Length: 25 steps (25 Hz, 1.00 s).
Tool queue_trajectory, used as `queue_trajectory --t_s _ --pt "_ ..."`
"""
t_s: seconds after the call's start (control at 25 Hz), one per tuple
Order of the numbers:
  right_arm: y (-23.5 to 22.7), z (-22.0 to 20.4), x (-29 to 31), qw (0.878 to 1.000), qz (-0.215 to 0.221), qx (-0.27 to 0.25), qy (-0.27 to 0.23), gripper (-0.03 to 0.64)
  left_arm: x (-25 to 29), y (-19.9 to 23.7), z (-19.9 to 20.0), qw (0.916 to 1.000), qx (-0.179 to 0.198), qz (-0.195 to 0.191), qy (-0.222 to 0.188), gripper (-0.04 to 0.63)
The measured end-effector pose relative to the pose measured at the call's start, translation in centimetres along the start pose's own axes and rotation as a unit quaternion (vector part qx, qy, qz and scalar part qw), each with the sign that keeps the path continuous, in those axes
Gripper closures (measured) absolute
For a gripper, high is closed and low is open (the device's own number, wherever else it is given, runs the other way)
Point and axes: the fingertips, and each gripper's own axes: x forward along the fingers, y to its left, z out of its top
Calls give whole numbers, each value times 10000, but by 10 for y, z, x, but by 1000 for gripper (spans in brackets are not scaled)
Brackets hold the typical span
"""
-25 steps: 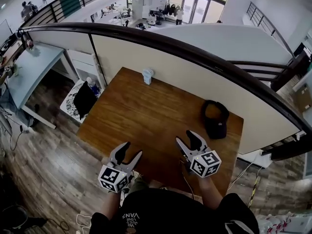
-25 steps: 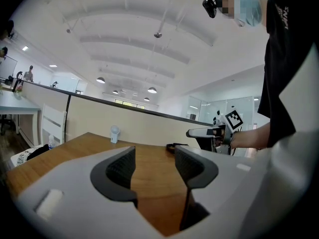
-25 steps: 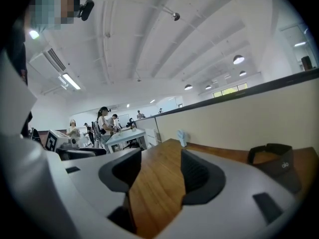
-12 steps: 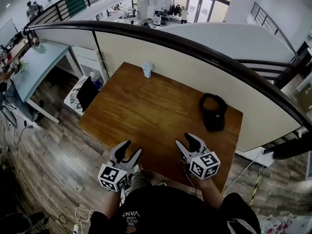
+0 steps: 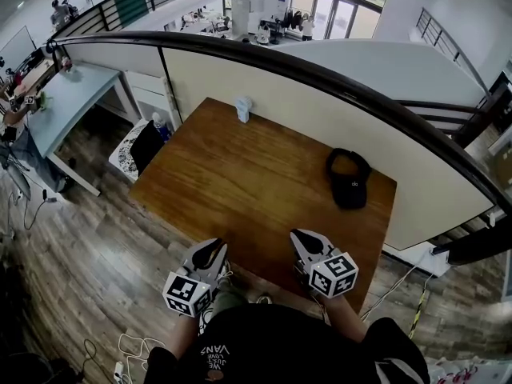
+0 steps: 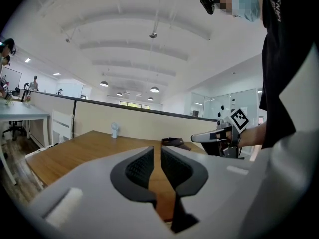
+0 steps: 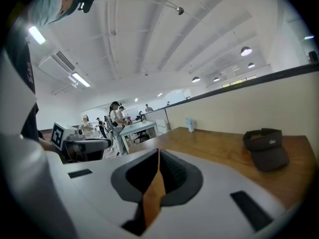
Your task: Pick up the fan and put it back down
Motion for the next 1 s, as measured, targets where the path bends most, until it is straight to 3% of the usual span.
queue_trajectory --t_s 0.16,0.56,1.0 --pt "4 -9 -6 9999 22 -8 140 604 -6 -9 -2 10000 18 -25 4 571" --pt "19 -24 -8 9995 106 -163 260 604 -7 -26 -9 9994 306 -168 56 583" --pt "16 -24 -8 9995 92 -134 257 604 -6 -21 -9 9997 200 -70 72 583"
